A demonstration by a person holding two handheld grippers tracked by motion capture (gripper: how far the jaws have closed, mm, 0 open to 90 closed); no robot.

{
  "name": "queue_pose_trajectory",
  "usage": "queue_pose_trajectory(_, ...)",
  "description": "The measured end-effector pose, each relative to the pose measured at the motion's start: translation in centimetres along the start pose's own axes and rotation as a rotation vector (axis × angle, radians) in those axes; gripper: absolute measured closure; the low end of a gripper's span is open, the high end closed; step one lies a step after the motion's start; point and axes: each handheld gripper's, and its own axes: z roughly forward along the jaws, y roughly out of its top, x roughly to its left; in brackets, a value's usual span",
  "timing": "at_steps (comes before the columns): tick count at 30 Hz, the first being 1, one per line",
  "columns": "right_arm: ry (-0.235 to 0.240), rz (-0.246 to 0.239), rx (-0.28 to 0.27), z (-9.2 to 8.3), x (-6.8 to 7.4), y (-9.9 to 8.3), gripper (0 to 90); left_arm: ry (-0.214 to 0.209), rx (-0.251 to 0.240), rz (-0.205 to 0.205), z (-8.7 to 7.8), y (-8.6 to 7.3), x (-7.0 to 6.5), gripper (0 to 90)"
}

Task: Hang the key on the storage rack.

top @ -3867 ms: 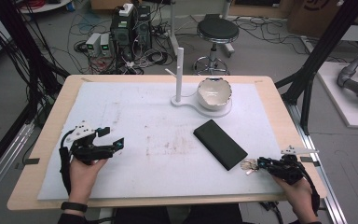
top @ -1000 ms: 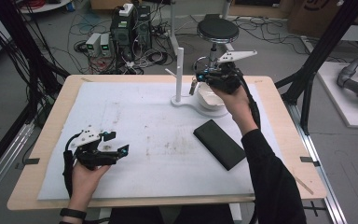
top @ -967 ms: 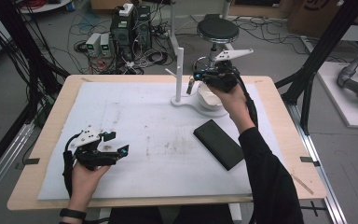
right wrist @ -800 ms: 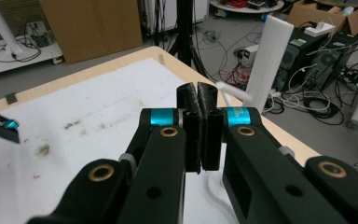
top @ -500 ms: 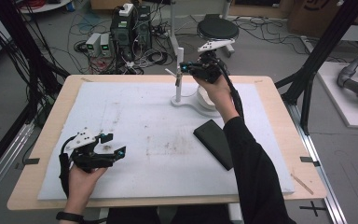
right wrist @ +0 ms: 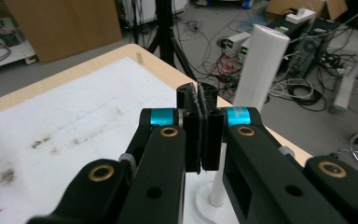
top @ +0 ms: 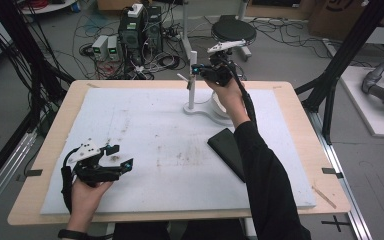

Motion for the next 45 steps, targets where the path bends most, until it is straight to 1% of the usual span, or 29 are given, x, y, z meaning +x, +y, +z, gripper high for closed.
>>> queue_pose_trajectory(3, -0.005, 0.008, -0.001, 0.0, -0.2, 0.0, 90.0, 0.001, 0.001, 0.001, -0.1, -0.1, 0.0, 22.1)
queue_pose_trajectory(4, -0.005, 0.011, -0.009, 0.1, -0.3, -0.1, 90.0, 0.003, 0.000, -0.004, -0.2, -0.1, 0.0, 22.1)
queue_pose_trajectory(6, -0.007, 0.015, -0.003, 0.1, -0.2, 0.0, 90.0, 0.005, 0.000, -0.003, -0.3, -0.2, 0.0, 22.1)
queue_pose_trajectory(7, -0.006, 0.007, -0.008, 0.3, -0.2, -0.1, 90.0, 0.007, 0.001, -0.002, -0.3, -0.2, 0.0, 22.1)
queue_pose_trajectory(10, -0.011, 0.008, 0.001, 0.5, -0.2, -0.1, 90.0, 0.009, -0.001, -0.007, -0.4, -0.3, 0.0, 22.1)
queue_pose_trajectory(12, -0.013, 0.015, -0.004, 0.6, -0.2, -0.1, 90.0, 0.010, 0.000, -0.005, -0.5, -0.3, 0.0, 22.1)
queue_pose_trajectory(19, -0.028, 0.010, -0.002, 0.8, -0.2, -0.1, 90.0, 0.012, 0.002, -0.007, -0.7, -0.5, 0.0, 22.1)
queue_pose_trajectory(21, -0.042, 0.016, -0.004, 0.8, -0.1, -0.1, 90.0, 0.014, 0.002, -0.009, -0.8, -0.5, 0.0, 22.1)
queue_pose_trajectory(26, -0.048, 0.015, -0.021, 0.6, -0.3, -0.1, 90.0, 0.015, 0.002, -0.006, -0.9, -0.5, 0.0, 22.1)
queue_pose_trajectory(27, -0.047, 0.008, -0.027, 0.5, -0.3, 0.0, 90.0, 0.015, 0.003, -0.006, -0.9, -0.5, 0.0, 22.1)
queue_pose_trajectory(32, -0.054, 0.000, -0.024, 0.0, -0.3, 0.0, 90.0, 0.015, 0.001, -0.007, -0.9, -0.5, -0.1, 22.1)
queue_pose_trajectory(33, -0.053, 0.002, -0.025, -0.4, -0.3, 0.1, 88.9, 0.013, 0.000, -0.004, -0.9, -0.5, 0.0, 22.1)
queue_pose_trajectory(35, -0.052, 0.006, -0.024, -0.6, -0.3, 0.1, 87.1, 0.012, -0.002, -0.004, -0.9, -0.4, -0.1, 22.1)
queue_pose_trajectory(36, -0.045, -0.006, -0.025, -1.3, -0.2, 0.2, 84.3, 0.011, -0.002, -0.002, -0.8, -0.3, -0.1, 22.1)
queue_pose_trajectory(38, -0.045, -0.012, -0.026, -1.5, -0.1, 0.2, 83.2, 0.007, -0.004, -0.001, -0.7, -0.1, -0.1, 22.1)
queue_pose_trajectory(39, -0.040, -0.024, -0.038, -2.4, 0.1, 0.0, 79.1, 0.003, -0.006, 0.003, -0.5, 0.0, -0.1, 22.1)
queue_pose_trajectory(41, -0.043, -0.026, -0.037, -2.7, 0.1, -0.1, 77.6, 0.002, -0.006, 0.007, -0.4, 0.1, -0.2, 22.1)
queue_pose_trajectory(42, -0.042, -0.028, -0.040, -3.6, 0.2, -0.5, 73.5, -0.003, -0.006, 0.007, -0.2, 0.3, -0.2, 22.1)
queue_pose_trajectory(43, -0.042, -0.032, -0.037, -3.9, 0.1, -0.8, 71.4, -0.004, -0.006, 0.009, -0.1, 0.3, -0.2, 22.1)
queue_pose_trajectory(45, -0.034, -0.024, -0.032, -4.8, 0.1, -1.4, 66.2, -0.011, -0.004, 0.013, 0.2, 0.6, -0.3, 22.1)
